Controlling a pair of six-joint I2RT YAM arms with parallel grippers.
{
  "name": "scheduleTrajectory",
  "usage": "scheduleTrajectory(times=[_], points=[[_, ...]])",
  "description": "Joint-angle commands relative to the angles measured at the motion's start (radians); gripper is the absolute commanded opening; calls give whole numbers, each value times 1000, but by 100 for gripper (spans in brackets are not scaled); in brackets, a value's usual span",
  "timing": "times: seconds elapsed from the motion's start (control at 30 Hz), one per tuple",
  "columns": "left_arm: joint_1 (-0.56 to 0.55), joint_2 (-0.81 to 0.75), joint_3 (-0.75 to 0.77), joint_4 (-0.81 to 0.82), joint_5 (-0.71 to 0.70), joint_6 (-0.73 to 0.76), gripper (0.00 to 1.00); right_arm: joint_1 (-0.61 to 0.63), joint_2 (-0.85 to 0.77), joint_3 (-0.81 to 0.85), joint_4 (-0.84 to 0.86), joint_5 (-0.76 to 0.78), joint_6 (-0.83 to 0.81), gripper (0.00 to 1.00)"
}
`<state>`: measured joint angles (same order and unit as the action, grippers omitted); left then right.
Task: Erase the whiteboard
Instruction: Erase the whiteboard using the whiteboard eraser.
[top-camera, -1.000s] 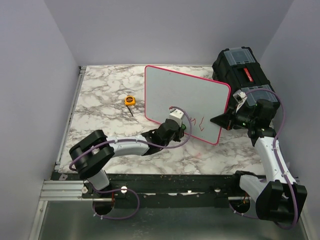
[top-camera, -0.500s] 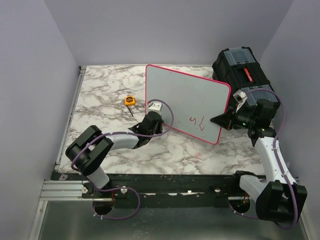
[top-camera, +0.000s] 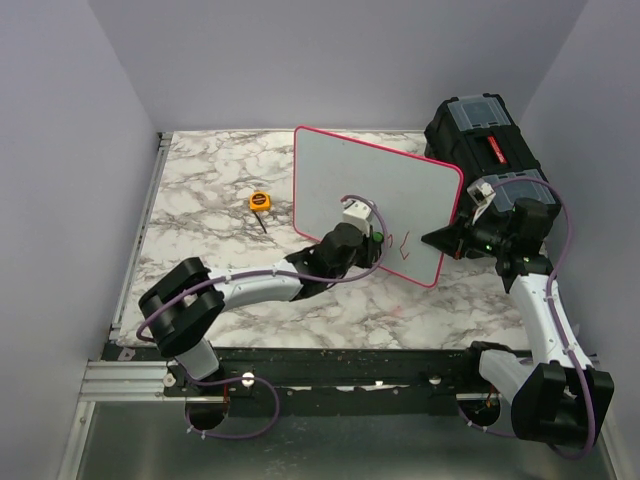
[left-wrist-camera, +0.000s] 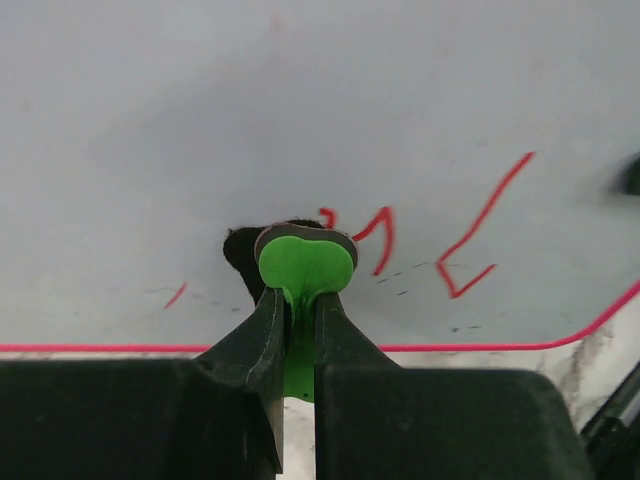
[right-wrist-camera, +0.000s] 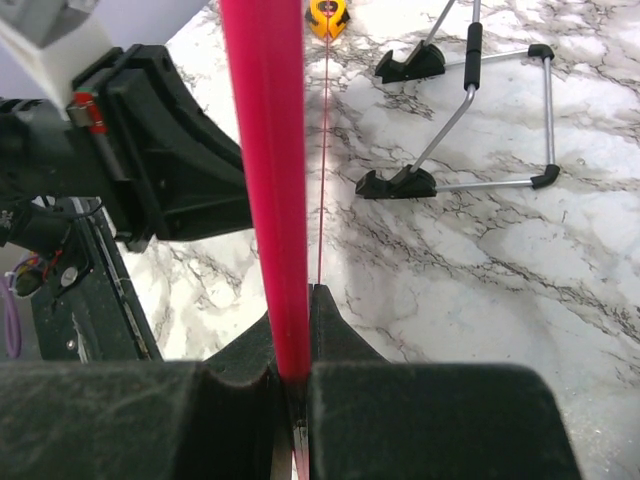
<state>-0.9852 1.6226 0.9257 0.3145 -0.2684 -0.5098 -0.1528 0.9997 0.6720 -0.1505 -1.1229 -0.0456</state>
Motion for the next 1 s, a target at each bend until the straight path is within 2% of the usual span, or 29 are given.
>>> scheduleTrajectory(times=[0.0,0.1,0.37,0.57,0.73,0.97], points=[[-30,22,44,39,4,-33,0,14,-27,14,-3,-104,4,0],[-16,32,22,24,-27,-31,0,14,-29,14,-4,-107,4,0],[130,33,-129,73,-61,-93,0,14,-30,14,-3,-110,3,0],[182,33,-169,108,-86,-102,0,15,-29,12,-3,-109,4,0],[168,37,-119,120,-47,-101,0,13,-24,12,-1,-109,4,0],[33,80,30,75,-66,-112,0,14,-24,12,-1,-108,3,0]])
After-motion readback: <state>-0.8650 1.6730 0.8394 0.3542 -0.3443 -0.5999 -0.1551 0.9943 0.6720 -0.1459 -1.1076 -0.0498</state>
